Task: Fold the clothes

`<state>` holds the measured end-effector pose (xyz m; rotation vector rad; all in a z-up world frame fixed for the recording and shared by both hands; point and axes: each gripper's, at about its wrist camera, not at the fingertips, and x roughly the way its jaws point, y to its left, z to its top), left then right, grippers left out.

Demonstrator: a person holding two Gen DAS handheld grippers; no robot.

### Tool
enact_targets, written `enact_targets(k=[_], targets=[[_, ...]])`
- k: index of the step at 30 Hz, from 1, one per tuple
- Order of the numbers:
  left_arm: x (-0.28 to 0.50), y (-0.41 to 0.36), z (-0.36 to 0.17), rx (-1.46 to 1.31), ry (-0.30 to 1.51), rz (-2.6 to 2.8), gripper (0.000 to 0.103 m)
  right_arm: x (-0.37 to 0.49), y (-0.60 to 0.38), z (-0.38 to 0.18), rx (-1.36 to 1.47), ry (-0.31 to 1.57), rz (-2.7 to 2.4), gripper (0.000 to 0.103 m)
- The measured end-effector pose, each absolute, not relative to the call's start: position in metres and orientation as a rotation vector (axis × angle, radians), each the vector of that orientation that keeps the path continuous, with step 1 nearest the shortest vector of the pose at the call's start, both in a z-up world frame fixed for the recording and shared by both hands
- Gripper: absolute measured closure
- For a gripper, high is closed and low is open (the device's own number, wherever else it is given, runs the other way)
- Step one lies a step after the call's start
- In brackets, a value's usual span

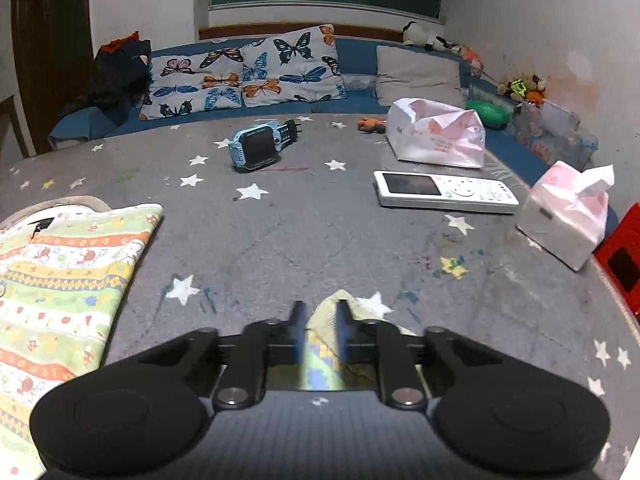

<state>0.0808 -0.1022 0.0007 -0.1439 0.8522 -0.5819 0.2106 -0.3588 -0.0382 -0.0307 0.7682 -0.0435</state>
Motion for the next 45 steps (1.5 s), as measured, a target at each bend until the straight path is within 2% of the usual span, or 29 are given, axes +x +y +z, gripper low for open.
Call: enact_targets(k=[1, 10, 12, 15, 20, 28, 35, 45], targets=[[0.08, -0.108, -0.001, -0.125, 0.852, -0.595, 0.055, 0.207, -0.361, -0.035, -0.024, 0.758, -0.048, 0.097], [0.073, -0.132, -0.014, -0.057, 0.835, -0.664, 0.057, 0.137, -0.398, 0.027, 0.051, 0.579, -0.038, 0.098], [0.069, -0.134, -0.015, -0.045, 0.828, -0.681, 0.061, 0.117, -0.408, 0.035, 0.068, 0.559, -0.047, 0.098], [0.063, -0.138, -0.016, -0.035, 0.833, -0.704, 0.062, 0.084, -0.426, 0.037, 0.093, 0.553, -0.087, 0.098], [0.055, -0.145, -0.023, -0.011, 0.86, -0.726, 0.062, 0.044, -0.45, 0.007, 0.108, 0.643, -0.186, 0.098], [0.048, -0.14, -0.019, -0.032, 0.862, -0.71, 0.062, 0.046, -0.445, 0.006, 0.105, 0.657, -0.125, 0.094], [0.043, -0.099, 0.0, -0.099, 0.83, -0.598, 0.06, 0.089, -0.409, -0.007, 0.096, 0.703, 0.002, 0.084], [0.053, 0.023, 0.025, -0.184, 0.738, -0.242, 0.056, 0.117, -0.389, -0.018, 0.004, 0.774, 0.004, 0.079]])
